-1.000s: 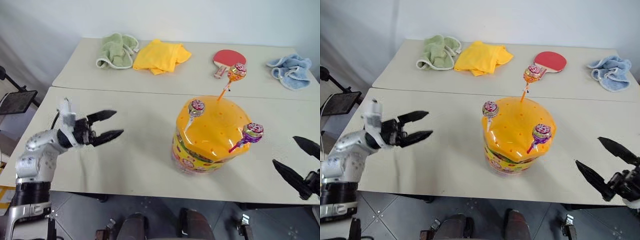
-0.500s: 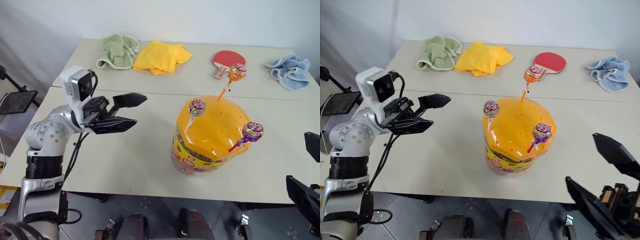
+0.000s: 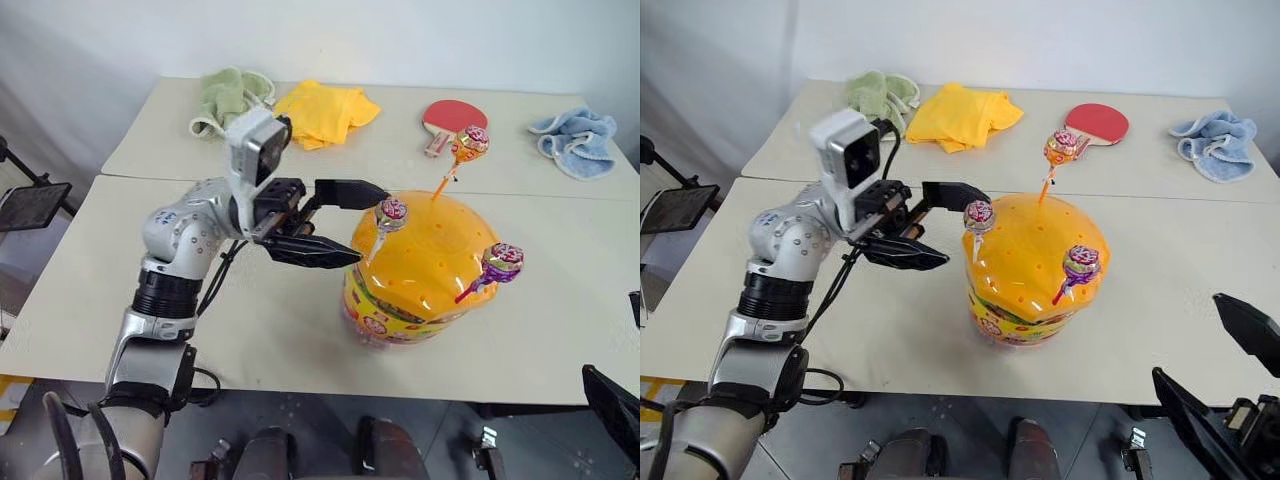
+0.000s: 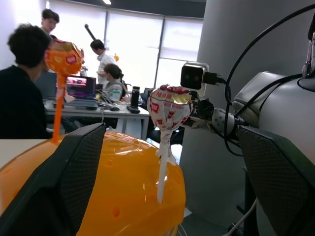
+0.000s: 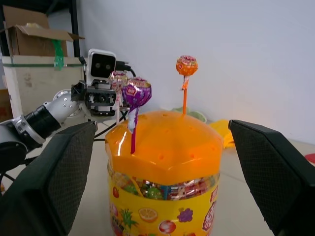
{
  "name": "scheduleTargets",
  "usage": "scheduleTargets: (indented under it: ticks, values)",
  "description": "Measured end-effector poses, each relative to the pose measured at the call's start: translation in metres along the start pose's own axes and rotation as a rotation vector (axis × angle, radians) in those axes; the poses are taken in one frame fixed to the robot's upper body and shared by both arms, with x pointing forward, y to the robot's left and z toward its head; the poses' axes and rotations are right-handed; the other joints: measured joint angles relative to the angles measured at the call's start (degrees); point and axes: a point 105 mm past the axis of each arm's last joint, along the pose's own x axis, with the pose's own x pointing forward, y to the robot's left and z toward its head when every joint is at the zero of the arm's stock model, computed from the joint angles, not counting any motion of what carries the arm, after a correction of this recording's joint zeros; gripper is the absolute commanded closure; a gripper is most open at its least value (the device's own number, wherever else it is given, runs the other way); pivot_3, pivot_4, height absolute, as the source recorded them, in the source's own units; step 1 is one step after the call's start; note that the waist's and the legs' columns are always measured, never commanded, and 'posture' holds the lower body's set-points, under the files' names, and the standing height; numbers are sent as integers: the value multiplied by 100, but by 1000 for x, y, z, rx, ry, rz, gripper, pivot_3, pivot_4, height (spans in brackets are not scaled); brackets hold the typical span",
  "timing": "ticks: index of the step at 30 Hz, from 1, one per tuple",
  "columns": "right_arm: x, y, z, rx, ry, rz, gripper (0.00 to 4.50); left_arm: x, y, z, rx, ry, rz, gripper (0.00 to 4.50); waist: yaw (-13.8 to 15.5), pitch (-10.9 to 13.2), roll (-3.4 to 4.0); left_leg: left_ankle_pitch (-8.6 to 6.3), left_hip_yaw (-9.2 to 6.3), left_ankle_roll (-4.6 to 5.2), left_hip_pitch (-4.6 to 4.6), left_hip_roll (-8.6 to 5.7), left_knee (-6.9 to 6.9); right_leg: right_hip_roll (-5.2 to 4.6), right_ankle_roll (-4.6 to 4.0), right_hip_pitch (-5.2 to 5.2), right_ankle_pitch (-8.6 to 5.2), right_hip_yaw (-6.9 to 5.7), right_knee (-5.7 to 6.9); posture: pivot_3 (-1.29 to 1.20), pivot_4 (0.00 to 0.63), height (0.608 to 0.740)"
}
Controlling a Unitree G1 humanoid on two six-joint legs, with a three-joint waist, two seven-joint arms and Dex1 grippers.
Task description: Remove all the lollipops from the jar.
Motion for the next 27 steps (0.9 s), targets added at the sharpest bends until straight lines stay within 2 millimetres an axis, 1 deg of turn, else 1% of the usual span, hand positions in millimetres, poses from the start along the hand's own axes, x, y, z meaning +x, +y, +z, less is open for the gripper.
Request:
scheduleTargets:
  ticks: [2, 5, 8, 9, 13, 15, 16, 18, 19, 22, 24, 25, 27]
  values:
    - [0, -1, 0, -1, 0, -6, 23, 2, 2, -3, -8, 11, -1, 0, 0, 0, 0, 0, -2, 1, 0, 0, 0, 0, 0, 0, 0, 3, -1, 0, 150, 740]
    - [0, -1, 0, 2, 6, -18, 0, 2, 5, -9, -27, 35, 12, 516, 1, 0, 0, 0, -4, 1, 0, 0, 0, 0, 0, 0, 0, 3, -1, 0, 150, 740]
    - [0, -2, 0, 2, 8, -27, 0, 3, 4, -12, -20, 65, 0, 1313, 8, 0, 0, -1, -4, 3, -1, -1, 1, 0, 0, 1, 0, 4, -2, 0, 150, 740]
    - [0, -2, 0, 2, 8, -30, 0, 3, 4, -13, -20, 70, -4, 1675, 13, 0, 0, -2, -4, 3, -1, -1, 2, 0, 0, 1, 0, 4, -2, 0, 150, 740]
    - [0, -3, 0, -4, 15, -38, 0, 5, 5, -15, -23, 68, -4, 2739, 28, 0, 0, -4, -7, 7, -7, -1, 8, -1, 0, 1, 0, 5, -4, 0, 150, 740]
    - [-1, -4, 1, -20, 19, -46, 0, 6, 5, -15, -36, 60, -10, 3437, 26, 0, 0, -4, -8, 7, -7, -1, 9, -1, 0, 0, 0, 5, -4, 0, 150, 740]
    - [-1, -4, 1, -23, 18, -47, 0, 7, 5, -15, -40, 58, -11, 3582, 24, 0, 0, -4, -8, 7, -7, 0, 9, -1, 0, 0, 0, 5, -4, 0, 150, 740]
    - [0, -5, 2, -28, 18, -44, 0, 7, 4, -12, -57, 25, -24, 4258, 17, 0, 0, -4, -9, 7, -7, 0, 9, -1, 0, 0, 0, 5, -4, 0, 150, 740]
    - [0, -5, 2, -30, 19, -41, 0, 7, 3, -11, -61, 14, -28, 4481, 12, 0, 0, -4, -11, 7, -7, 0, 9, -1, 0, 0, 0, 5, -4, 0, 150, 740]
    - [2, -5, 2, -37, 19, -31, 0, 4, 1, -5, -100, -31, -30, 4481, 6, 0, 0, -4, -22, 7, -7, 1, 9, -1, 0, -1, 0, 5, -3, 0, 150, 740]
    - [3, -6, 2, -41, 17, -25, 0, 1, -1, 1, -172, -82, -32, 4481, 3, 0, 0, -4, -29, 7, -7, 1, 9, -1, 0, -1, 0, 5, -3, 0, 150, 740]
    - [3, -6, 3, -43, 14, -22, 0, -1, 0, 6, -194, -104, -31, 4481, 3, 0, 0, -4, -40, 7, -8, 2, 11, -1, 0, -1, 0, 5, -3, 0, 150, 740]
    - [7, -5, 3, -49, 17, 13, 0, -8, 1, 26, -268, -191, -29, 4481, 0, 0, 0, -5, -46, 9, -10, 1, 17, -1, 0, -1, 0, 7, -3, 0, 150, 740]
